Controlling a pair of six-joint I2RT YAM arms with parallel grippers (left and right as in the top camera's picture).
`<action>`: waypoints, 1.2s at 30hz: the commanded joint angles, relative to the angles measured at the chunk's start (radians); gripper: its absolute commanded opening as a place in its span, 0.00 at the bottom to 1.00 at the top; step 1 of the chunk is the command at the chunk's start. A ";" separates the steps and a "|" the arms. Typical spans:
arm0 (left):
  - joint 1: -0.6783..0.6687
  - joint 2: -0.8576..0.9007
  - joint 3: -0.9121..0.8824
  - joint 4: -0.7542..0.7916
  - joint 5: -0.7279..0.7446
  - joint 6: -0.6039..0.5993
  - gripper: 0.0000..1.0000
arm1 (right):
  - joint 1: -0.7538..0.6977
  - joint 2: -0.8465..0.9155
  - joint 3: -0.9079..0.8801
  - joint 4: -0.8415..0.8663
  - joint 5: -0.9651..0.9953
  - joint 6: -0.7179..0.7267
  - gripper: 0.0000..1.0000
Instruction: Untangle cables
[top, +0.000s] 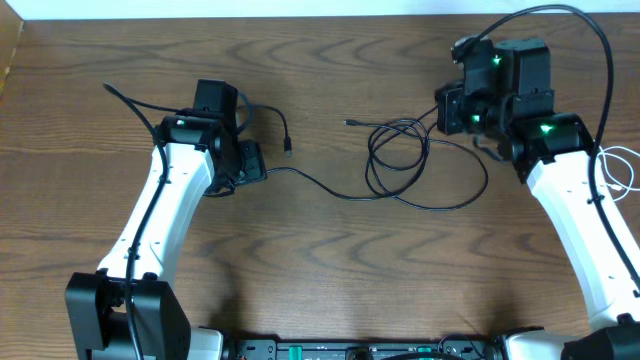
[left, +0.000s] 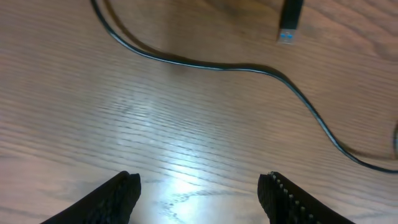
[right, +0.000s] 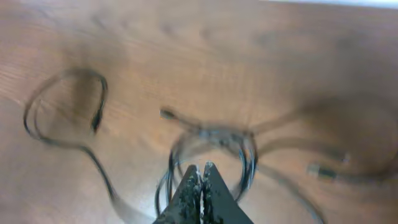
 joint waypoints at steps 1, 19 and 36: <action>0.003 -0.015 0.009 0.005 0.090 -0.005 0.66 | 0.002 0.055 -0.003 -0.080 0.041 0.050 0.13; 0.003 -0.014 0.009 0.008 0.097 -0.005 0.66 | 0.126 0.444 -0.003 -0.288 -0.163 0.282 0.23; 0.003 -0.014 0.009 0.008 0.097 -0.005 0.66 | 0.159 0.508 -0.004 -0.232 0.002 0.515 0.25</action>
